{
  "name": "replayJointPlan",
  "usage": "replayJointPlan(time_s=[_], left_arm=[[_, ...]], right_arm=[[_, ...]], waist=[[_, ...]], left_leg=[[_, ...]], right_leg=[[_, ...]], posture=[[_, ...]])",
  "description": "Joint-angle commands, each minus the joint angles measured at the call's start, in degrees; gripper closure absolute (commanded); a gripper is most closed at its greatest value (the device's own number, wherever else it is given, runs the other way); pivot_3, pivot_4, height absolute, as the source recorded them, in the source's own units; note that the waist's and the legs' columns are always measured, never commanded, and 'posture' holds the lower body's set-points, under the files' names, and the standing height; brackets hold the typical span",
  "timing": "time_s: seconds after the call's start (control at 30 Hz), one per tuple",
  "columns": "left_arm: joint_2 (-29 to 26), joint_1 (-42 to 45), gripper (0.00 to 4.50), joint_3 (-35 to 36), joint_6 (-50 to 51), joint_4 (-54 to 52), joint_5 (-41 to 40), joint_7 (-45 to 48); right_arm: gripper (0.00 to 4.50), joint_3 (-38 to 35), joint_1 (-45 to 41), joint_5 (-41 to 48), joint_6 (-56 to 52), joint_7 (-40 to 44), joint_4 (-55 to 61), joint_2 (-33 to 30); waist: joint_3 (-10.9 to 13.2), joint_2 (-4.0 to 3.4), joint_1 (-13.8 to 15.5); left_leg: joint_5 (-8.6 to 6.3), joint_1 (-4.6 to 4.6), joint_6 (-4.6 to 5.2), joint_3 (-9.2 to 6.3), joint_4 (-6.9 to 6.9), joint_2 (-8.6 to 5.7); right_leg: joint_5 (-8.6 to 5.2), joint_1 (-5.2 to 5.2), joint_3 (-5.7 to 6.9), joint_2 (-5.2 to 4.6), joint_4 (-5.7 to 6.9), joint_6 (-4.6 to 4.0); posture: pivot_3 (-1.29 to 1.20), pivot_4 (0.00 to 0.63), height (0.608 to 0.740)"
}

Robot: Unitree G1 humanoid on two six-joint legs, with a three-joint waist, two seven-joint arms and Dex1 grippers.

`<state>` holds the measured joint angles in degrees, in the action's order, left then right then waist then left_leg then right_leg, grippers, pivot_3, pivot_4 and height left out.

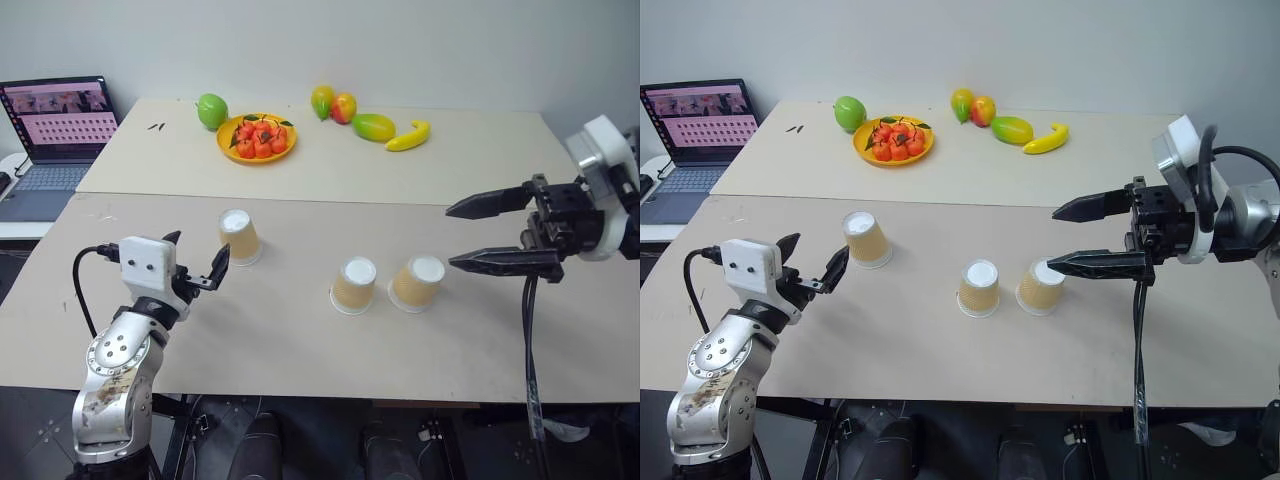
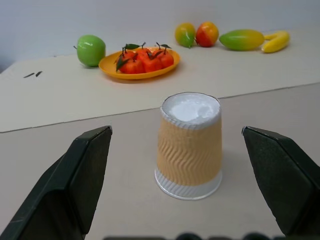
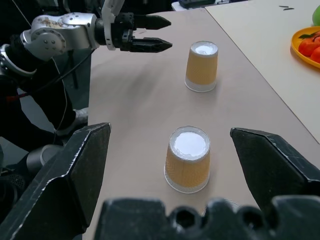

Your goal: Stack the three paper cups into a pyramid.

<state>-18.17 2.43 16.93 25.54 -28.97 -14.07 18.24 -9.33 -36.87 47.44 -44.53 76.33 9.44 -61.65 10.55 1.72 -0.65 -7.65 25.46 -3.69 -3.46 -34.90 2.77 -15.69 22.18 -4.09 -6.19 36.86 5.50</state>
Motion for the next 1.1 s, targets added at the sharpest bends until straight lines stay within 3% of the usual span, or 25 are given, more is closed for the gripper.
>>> replayJointPlan(time_s=[0.03, 0.4, 1.1], left_arm=[[0.25, 2.25, 0.05, -0.83, -6.15, 4.32, 1.02, -0.23], [0.38, 7.79, 0.05, -4.47, -16.23, 18.05, 1.89, 1.44], [2.72, 16.44, 0.05, -7.70, -22.57, 30.30, 2.51, 0.93]], right_arm=[[0.00, -2.90, -2.65, 1.52, -0.58, -1.95, -0.79, 0.90], [0.00, -4.56, -1.77, 1.03, -0.80, -4.35, 0.56, -0.52], [0.00, -8.66, 2.35, 1.22, -1.82, -7.47, 3.72, -2.31]], waist=[[0.00, 0.00, -0.04], [0.00, 0.00, -0.03], [0.00, 0.00, -0.06]], left_leg=[[0.00, 0.00, 0.00, 0.00, 0.00, 0.00], [0.00, 0.02, 0.00, 0.00, 0.05, -0.01], [0.00, 0.02, 0.00, -0.01, 0.04, -0.02]], right_leg=[[0.00, 0.00, 0.00, 0.00, 0.01, 0.00], [0.00, 0.03, 0.00, 0.00, 0.00, 0.01], [0.01, 0.01, 0.00, 0.00, 0.01, 0.03]], posture=[[0.00, 0.150, 0.732], [0.00, 0.150, 0.732], [0.00, 0.150, 0.732]])
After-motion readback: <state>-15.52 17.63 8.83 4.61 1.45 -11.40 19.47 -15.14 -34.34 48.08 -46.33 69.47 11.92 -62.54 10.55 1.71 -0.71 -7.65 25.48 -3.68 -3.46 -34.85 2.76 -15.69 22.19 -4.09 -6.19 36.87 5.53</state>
